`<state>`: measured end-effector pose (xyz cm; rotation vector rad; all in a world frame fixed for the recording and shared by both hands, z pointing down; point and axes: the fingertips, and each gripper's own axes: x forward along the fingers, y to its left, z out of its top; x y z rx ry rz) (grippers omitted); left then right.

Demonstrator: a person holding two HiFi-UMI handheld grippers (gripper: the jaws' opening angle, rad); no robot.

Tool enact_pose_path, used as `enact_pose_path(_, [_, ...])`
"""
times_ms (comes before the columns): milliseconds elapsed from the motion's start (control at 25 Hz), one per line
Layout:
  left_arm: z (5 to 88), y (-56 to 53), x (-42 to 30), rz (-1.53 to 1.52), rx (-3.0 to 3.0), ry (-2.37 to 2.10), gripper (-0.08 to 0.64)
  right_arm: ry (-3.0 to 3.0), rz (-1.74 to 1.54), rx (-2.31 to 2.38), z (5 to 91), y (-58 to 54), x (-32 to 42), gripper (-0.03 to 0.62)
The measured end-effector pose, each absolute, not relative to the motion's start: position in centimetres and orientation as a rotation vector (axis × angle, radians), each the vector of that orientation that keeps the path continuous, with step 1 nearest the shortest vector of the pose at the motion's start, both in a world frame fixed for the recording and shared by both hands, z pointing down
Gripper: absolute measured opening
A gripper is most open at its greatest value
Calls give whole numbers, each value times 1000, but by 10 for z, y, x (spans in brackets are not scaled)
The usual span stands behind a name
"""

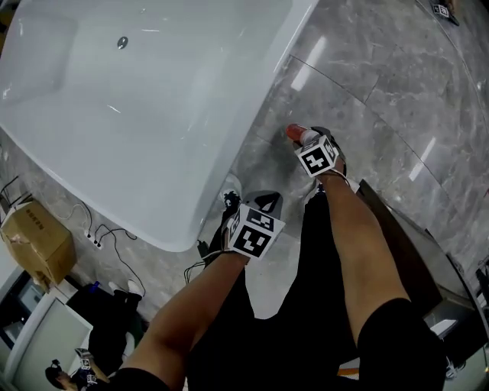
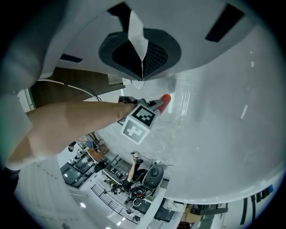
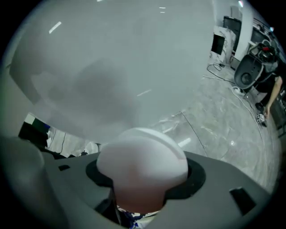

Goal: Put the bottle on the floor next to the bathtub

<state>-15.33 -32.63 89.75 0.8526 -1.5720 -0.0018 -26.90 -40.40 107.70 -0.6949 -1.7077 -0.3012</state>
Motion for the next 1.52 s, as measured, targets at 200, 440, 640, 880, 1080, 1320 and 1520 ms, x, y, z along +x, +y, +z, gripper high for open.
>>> enact_pose_path(200, [920,-315,-150,-20,823,-1586,17,-1668,-460,-753,1131,-377,-275,282])
enact_pose_path(440, [943,-301,-153,35,838,-1606,17,-1627,-621,-760,1181,-363,-286,282])
enact_pose_path(640, [952,-288,-157,47,837,-1617,17,-1602,-697,-756,1201,-352,-294,282])
enact_pose_path(880, [955,-288,-158,70,860,-1634,17,-1551,-844,-838,1215,-344,-292,282])
enact_pose_path(1080, [959,-287,-152,46,852,-1628,17,-1548,-806,-848,1221,-339,-287,282])
enact_pose_path(1320, [959,-290,-148,53,871,-1617,17,-1569,-714,-832,1225,-341,-287,282])
enact_pose_path(1520, [963,-287,-152,23,828,-1627,17,-1573,-682,-830,1220,-342,-287,282])
